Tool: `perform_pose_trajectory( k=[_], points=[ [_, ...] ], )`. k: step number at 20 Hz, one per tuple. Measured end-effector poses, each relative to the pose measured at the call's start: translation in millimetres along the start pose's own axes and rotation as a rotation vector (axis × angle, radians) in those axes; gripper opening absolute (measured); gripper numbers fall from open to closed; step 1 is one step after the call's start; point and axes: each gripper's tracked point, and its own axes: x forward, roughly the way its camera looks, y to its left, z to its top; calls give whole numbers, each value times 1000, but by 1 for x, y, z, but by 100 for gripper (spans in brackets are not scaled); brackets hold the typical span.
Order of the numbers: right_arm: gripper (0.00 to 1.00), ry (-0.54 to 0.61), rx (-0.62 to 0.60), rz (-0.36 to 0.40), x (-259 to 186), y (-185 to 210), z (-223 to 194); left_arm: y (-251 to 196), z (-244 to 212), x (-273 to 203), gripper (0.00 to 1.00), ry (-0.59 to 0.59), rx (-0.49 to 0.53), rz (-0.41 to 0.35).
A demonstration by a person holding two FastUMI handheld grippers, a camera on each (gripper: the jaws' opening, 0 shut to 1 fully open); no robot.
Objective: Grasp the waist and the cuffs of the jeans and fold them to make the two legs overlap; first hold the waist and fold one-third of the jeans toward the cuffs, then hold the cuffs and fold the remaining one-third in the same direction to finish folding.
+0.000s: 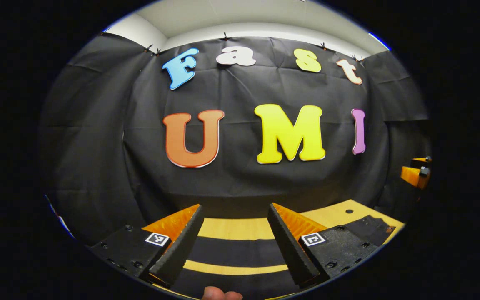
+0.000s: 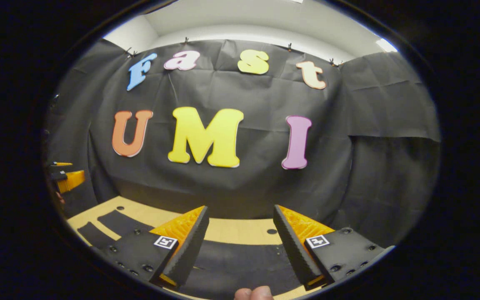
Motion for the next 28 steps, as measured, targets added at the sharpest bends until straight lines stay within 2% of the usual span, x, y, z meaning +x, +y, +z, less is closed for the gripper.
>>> perform_pose_trajectory(
  k=[4, 7, 9, 12, 16, 17, 18, 19, 20, 23, 24, 28],
  points=[
    [94, 148, 58, -60, -8, -44, -53, 47, -76, -26, 99, 188, -70, 59],
    [96, 237, 82, -97, -18, -68, -91, 73, -137, -48, 99, 356, -201, 118],
    [96, 309, 108, -106, -24, -77, -117, 81, -166, -56, 99, 442, -323, 143],
    [94, 407, 178, -105, -33, -80, -146, 84, -202, -62, 98, 569, -605, 178],
    [96, 476, 267, -143, -41, -83, -163, 98, -244, -86, 99, 681, -1098, 331],
    [94, 484, 281, -152, -42, -83, -165, 102, -255, -87, 100, 691, -1195, 367],
    [96, 494, 295, -156, -44, -82, -168, 104, -262, -87, 99, 698, -1266, 391],
    [94, 505, 305, -163, -44, -82, -170, 105, -266, -87, 99, 703, -1311, 409],
    [96, 516, 309, -168, -45, -83, -176, 114, -269, -80, 99, 702, -1335, 417],
    [94, 564, 335, -160, -48, -87, -194, 120, -284, -78, 100, 729, -1340, 449],
    [96, 585, 355, -151, -45, -88, -202, 120, -282, -73, 99, 716, -1351, 452],
    [94, 668, 482, -128, -31, -95, -237, 121, -279, -61, 98, 694, -1350, 436]
  ],
)
